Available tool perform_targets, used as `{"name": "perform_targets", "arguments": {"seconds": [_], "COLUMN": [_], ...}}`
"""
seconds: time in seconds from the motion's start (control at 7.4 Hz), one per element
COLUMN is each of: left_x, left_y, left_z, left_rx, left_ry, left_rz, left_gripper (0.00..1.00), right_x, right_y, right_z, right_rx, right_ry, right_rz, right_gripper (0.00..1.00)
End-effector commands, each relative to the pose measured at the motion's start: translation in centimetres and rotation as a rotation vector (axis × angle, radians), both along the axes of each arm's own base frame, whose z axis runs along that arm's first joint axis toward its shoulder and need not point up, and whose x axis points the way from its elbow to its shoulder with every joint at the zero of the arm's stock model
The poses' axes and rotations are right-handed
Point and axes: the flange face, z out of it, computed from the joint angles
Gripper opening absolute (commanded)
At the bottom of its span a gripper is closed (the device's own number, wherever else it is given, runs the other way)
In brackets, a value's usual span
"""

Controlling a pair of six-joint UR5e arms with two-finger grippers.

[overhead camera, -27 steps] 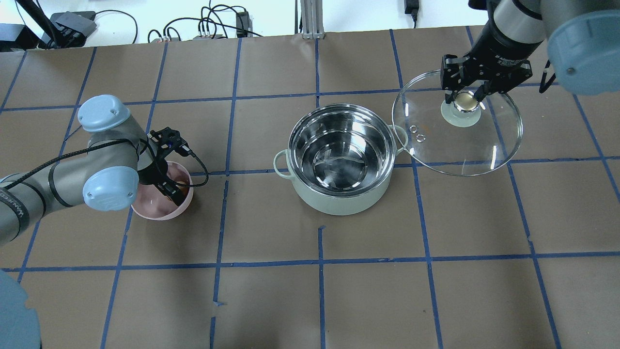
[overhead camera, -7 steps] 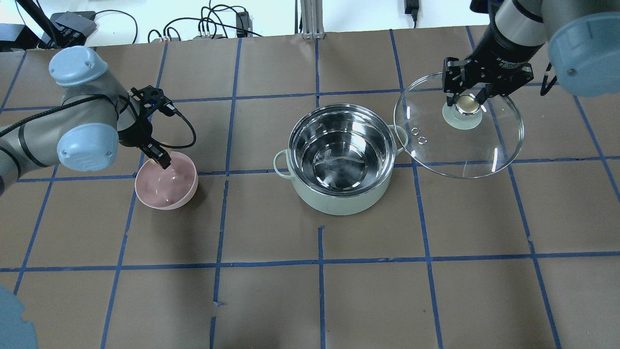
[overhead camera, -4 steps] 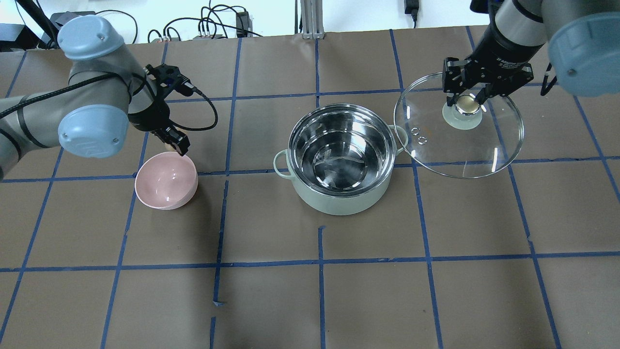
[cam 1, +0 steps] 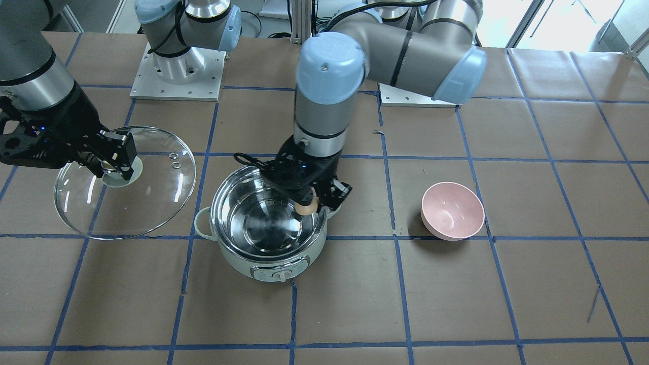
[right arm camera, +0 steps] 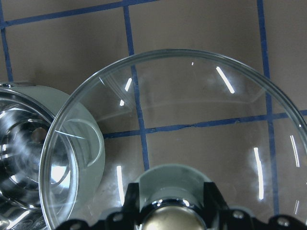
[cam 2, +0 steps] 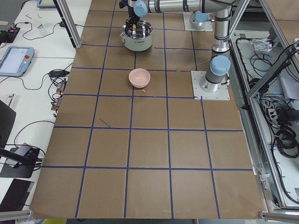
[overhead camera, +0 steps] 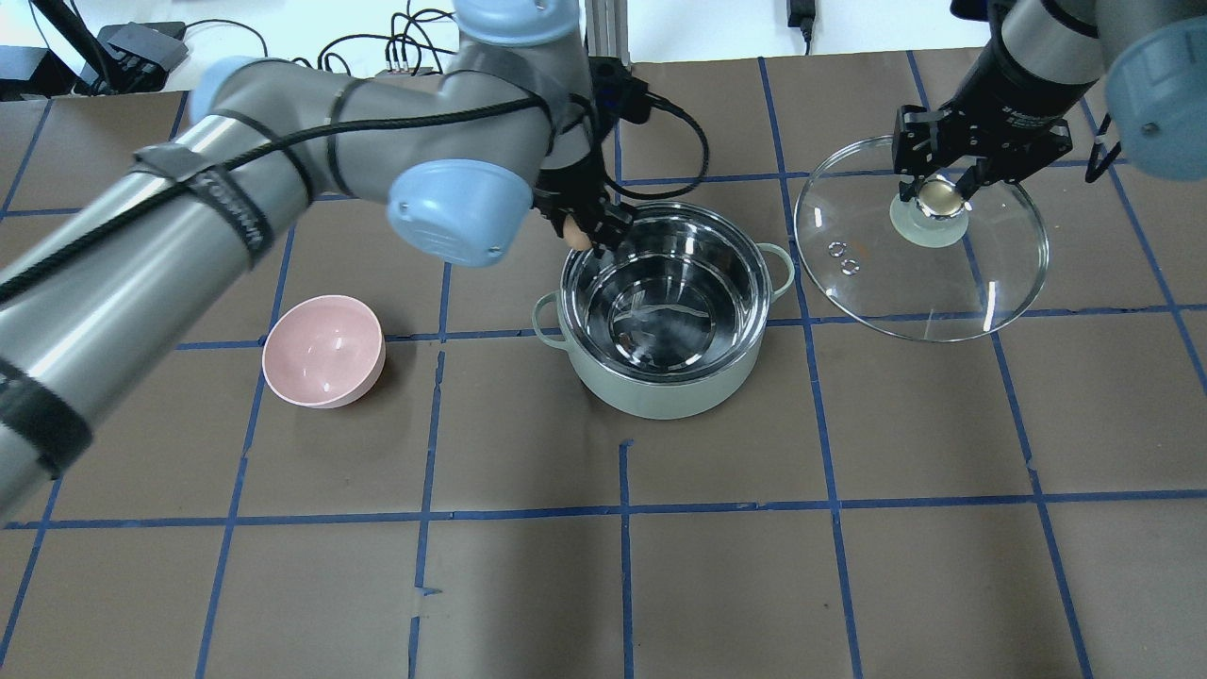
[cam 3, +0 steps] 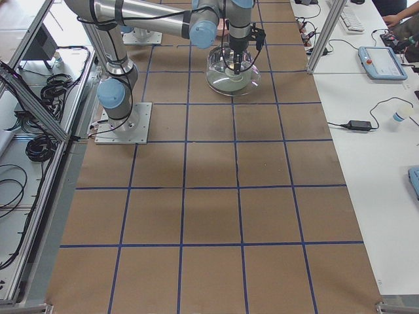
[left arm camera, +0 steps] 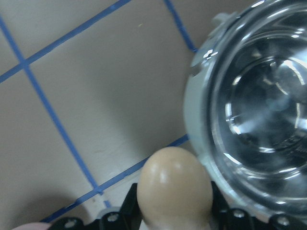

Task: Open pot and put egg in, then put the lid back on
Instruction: 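Lift the egg with the left gripper and carry it over the pot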

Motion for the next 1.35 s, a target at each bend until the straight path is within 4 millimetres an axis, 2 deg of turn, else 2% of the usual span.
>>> {"name": "perform_targets", "arguments": {"seconds": [0.0, 0.41, 0.54, 0.68, 0.81, 0.95, 1.08, 1.22], "left_x": [-4.9, -5.1, -5.2, -5.3, -5.2, -5.2, -4.8, -4.1], "left_y": [-0.4, -0.9, -1.1, -1.1, -1.0, -0.9, -0.6, 0.8], "left_z": [-5.8, -12.2, -12.7, -12.3, -11.3, -10.6, -8.8, -5.9], "left_rx": [0.017, 0.104, 0.11, 0.103, 0.091, 0.083, 0.066, 0.07], "left_ry": [-0.011, -0.053, -0.055, -0.053, -0.047, -0.044, -0.038, -0.024], "left_rz": [-0.12, -0.207, -0.203, -0.207, -0.207, -0.206, -0.201, -0.194], "left_gripper": [0.08, 0.08, 0.12, 0.39, 0.75, 0.87, 0.91, 0.91], "right_x": [-1.6, -2.6, -2.5, -2.5, -2.5, -2.4, -2.4, -2.4], "right_y": [-0.1, -0.2, -0.2, -0.1, -0.1, -0.1, 0.0, -0.1], "right_z": [0.0, 0.0, 0.0, -0.2, -0.3, -0.2, -0.3, -0.2], "right_rx": [-0.001, -0.002, -0.002, 0.001, 0.004, 0.002, 0.004, 0.002], "right_ry": [0.003, 0.002, 0.0, 0.0, -0.001, -0.002, -0.003, -0.002], "right_rz": [-0.003, -0.02, -0.019, -0.021, -0.021, -0.019, -0.019, -0.019], "right_gripper": [0.32, 0.32, 0.32, 0.32, 0.32, 0.32, 0.32, 0.32]}}
